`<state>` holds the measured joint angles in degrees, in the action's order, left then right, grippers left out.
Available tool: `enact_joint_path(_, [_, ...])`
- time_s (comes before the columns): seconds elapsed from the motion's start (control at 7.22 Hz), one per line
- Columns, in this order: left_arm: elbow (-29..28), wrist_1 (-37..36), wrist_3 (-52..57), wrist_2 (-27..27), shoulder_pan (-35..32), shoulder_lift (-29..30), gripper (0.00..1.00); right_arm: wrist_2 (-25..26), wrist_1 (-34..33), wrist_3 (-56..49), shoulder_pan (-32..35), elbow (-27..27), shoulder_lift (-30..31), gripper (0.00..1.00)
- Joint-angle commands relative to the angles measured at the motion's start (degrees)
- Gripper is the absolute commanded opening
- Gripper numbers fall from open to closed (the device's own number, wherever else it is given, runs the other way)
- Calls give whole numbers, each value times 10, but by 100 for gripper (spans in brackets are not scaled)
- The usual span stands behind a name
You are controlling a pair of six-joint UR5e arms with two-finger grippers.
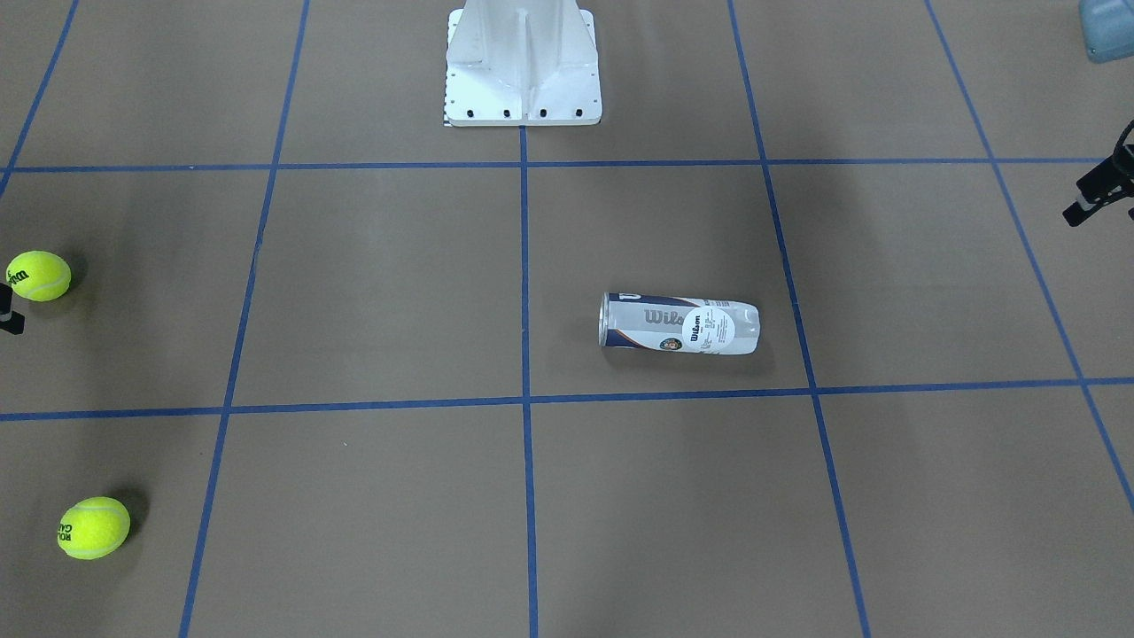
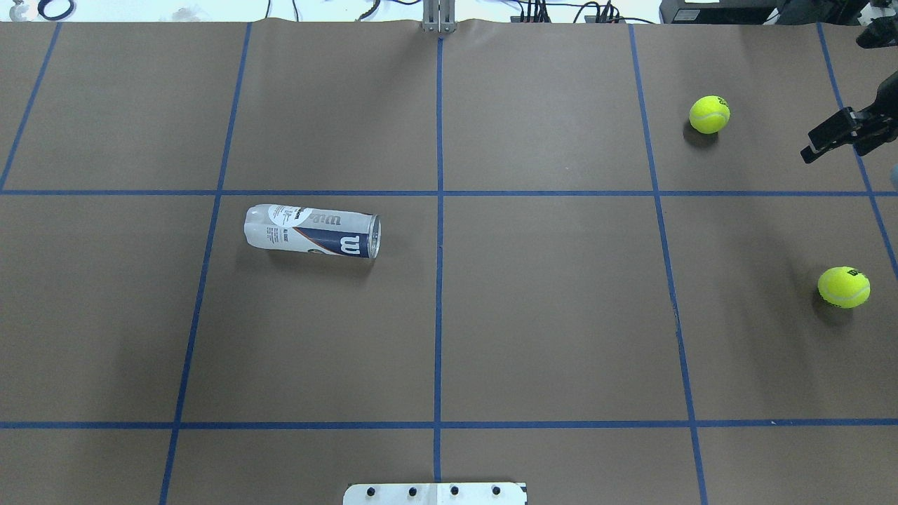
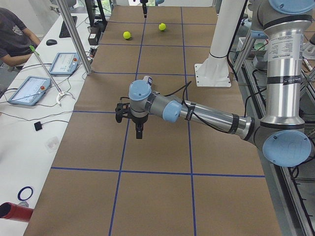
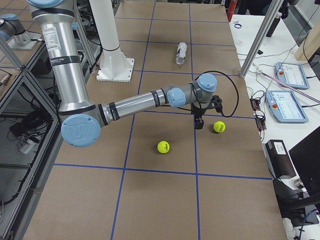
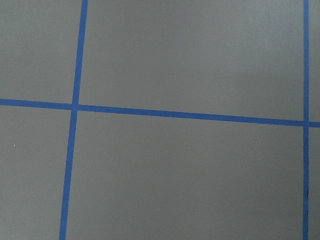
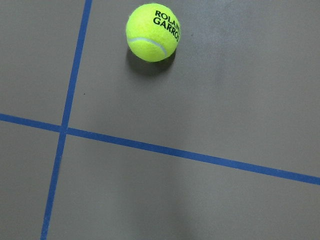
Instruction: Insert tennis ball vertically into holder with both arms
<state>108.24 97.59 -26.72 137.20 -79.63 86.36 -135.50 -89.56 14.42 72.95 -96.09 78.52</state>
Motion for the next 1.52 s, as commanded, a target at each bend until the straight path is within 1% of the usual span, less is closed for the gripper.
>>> enact_joint_path(0.0, [4,0,3,-3,0,4,99,4,0,0,0,1,1,99])
enact_joint_path(0.28, [-5,-2,1,-4,2,11,99,27,-1,0,0,2,1,99])
enact_joint_path(0.55, [-29,-6,12,-8,3,14,99,42,-2,14,1,4,4,99])
enact_joint_path(0.69, [-43,-6,46,-37,4,16,99,38,-2,28,10,-8,12,99])
enact_joint_path(0.83, [-42,-7,83,-60,3,8,99,33,-2,30,9,-18,39,99])
enact_joint_path(0.97, [-42,-7,107,-60,1,4,100,33,-2,30,9,-22,48,99])
enact_joint_path(1.11, [-35,-17,100,-49,2,6,99,33,-2,29,9,-21,51,99])
enact_joint_path(1.25, [-38,-12,100,-24,3,7,99,32,-3,29,11,-24,53,99])
enact_joint_path(1.39, [-34,-12,99,-13,4,14,99,33,-2,28,12,-32,67,99])
